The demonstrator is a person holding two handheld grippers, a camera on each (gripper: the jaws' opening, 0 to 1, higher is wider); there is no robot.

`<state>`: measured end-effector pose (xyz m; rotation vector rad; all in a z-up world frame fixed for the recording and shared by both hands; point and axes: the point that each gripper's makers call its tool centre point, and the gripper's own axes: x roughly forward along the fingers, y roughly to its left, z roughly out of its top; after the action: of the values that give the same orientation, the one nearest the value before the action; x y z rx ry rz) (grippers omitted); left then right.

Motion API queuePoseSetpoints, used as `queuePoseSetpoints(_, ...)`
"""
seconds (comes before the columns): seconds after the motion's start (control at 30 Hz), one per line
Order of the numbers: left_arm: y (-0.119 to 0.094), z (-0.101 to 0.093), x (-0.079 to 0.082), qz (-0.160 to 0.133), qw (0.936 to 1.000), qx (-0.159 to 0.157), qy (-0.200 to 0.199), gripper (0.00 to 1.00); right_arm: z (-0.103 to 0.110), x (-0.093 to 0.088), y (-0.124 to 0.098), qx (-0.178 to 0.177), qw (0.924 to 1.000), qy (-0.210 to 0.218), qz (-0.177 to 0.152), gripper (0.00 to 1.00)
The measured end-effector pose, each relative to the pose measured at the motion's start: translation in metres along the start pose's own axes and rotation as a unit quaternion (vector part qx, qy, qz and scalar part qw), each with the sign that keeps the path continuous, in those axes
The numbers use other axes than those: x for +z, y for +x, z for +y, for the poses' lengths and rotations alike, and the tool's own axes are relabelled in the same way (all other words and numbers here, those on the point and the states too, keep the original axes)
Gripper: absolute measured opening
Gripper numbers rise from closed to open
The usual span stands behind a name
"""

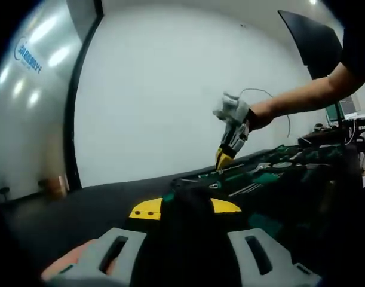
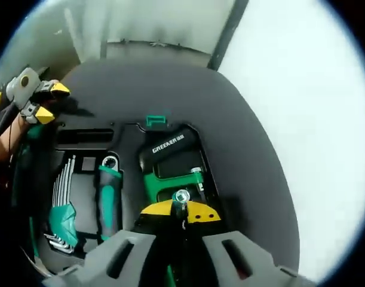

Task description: Pick up the tools and put them into their designated positions in the toolbox.

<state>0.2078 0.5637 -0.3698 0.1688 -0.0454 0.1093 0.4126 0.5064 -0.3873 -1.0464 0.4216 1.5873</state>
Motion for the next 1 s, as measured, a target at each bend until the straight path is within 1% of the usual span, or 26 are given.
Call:
queuePoseSetpoints(0.03,0.000,0.000,0.000,0.001,1.0000,0.000,0.000,0.26,0.002,-0.006,0.000,0.008,0.9996,0.005,0.027,0.06)
queuePoseSetpoints(0.07,0.000,0.000,-0.001,0.002,1.0000,0.000,0.000,0.26,-0.001,-0.011,0.001,0.007,0.9990,-0.008,0.043,0.05)
queuePoseSetpoints(0.13,0.000,0.000,-0.001,0.003,1.0000,0.000,0.001,0.26,-0.003,-0.013,0.003,0.009,0.9973,-0.048,0.055,0.00)
queuePoseSetpoints(0.17,0.000,0.000,-0.001,0.003,1.0000,0.000,0.001,0.26,-0.005,-0.012,0.003,0.007,0.9965,-0.062,0.056,0.00)
queuePoseSetpoints(0.2,0.000,0.000,-0.001,0.003,1.0000,0.000,0.001,0.26,-0.006,-0.012,0.003,0.005,0.9964,-0.063,0.057,0.00)
queuePoseSetpoints(0.27,0.000,0.000,-0.001,0.003,1.0000,0.000,0.000,0.26,-0.007,-0.005,-0.002,0.010,0.9971,-0.053,0.054,0.00)
queuePoseSetpoints(0.3,0.000,0.000,-0.001,0.003,1.0000,0.000,0.000,0.26,-0.009,0.007,-0.005,0.013,0.9987,-0.039,0.030,0.00)
queuePoseSetpoints(0.33,0.000,0.000,-0.001,0.003,1.0000,0.000,0.000,0.26,-0.012,0.011,-0.007,0.012,0.9990,-0.037,0.022,0.00)
queuePoseSetpoints(0.4,0.000,0.000,-0.002,0.005,1.0000,0.000,0.001,0.26,-0.020,0.011,-0.006,0.008,0.9985,-0.046,0.028,0.01)
queuePoseSetpoints(0.43,0.000,0.000,-0.002,0.005,1.0000,0.000,0.001,0.26,-0.022,0.007,-0.005,0.013,0.9974,-0.058,0.042,0.04)
queuePoseSetpoints(0.47,0.000,0.000,-0.002,0.005,1.0000,0.000,0.002,0.26,-0.024,0.002,-0.001,0.016,0.9975,-0.046,0.052,0.06)
queuePoseSetpoints(0.5,0.000,0.000,-0.002,0.006,1.0000,0.000,0.002,0.26,-0.019,0.000,0.000,0.035,0.9978,-0.004,0.055,0.06)
queuePoseSetpoints(0.53,0.000,0.000,-0.002,0.006,1.0000,0.000,0.001,0.26,-0.010,0.000,0.001,0.060,0.9967,0.013,0.054,0.06)
queuePoseSetpoints(0.57,0.000,0.000,-0.002,0.007,1.0000,0.000,0.001,0.26,-0.011,0.001,0.003,0.060,0.9970,-0.010,0.048,0.06)
queuePoseSetpoints(0.6,0.001,0.001,-0.003,0.008,1.0000,0.001,-0.001,0.26,-0.016,0.000,0.005,0.049,0.9969,-0.036,0.050,0.06)
queuePoseSetpoints(0.63,0.001,0.001,-0.004,0.011,0.9999,0.001,-0.001,0.26,-0.017,-0.004,0.007,0.043,0.9958,-0.052,0.061,0.06)
queuePoseSetpoints(0.67,0.001,0.001,-0.005,0.012,0.9999,0.002,-0.001,0.26,-0.017,-0.008,0.008,0.046,0.9942,-0.065,0.073,0.06)
queuePoseSetpoints(0.73,0.001,0.001,-0.005,0.012,0.9999,0.001,-0.002,0.26,-0.016,-0.013,0.014,0.050,0.9942,-0.057,0.077,0.06)
queuePoseSetpoints(0.77,0.001,0.001,-0.005,0.012,0.9999,0.002,-0.002,0.26,-0.009,-0.009,0.016,0.070,0.9945,-0.048,0.062,0.05)
queuePoseSetpoints(0.8,0.001,0.001,-0.005,0.012,0.9999,0.002,-0.002,0.26,-0.008,-0.013,0.015,0.076,0.9924,-0.066,0.071,0.03)
queuePoseSetpoints(0.83,0.001,0.002,-0.005,0.013,0.9999,0.002,-0.001,0.26,-0.005,-0.013,0.014,0.077,0.9925,-0.067,0.068,0.01)
queuePoseSetpoints(0.87,0.001,0.002,-0.005,0.014,0.9999,0.003,-0.002,0.26,-0.002,-0.013,0.012,0.083,0.9916,-0.065,0.076,0.00)
queuePoseSetpoints(0.9,0.001,0.003,-0.006,0.015,0.9999,0.004,-0.001,0.26,0.000,-0.017,0.012,0.083,0.9909,-0.059,0.088,0.00)
queuePoseSetpoints(0.97,0.001,0.003,-0.006,0.015,0.9999,0.004,-0.001,0.26,0.001,-0.015,0.013,0.077,0.9912,-0.072,0.079,0.00)
queuePoseSetpoints(1.0,0.001,0.003,-0.006,0.015,0.9999,0.004,-0.001,0.26,0.001,-0.015,0.013,0.076,0.9915,-0.070,0.080,0.00)
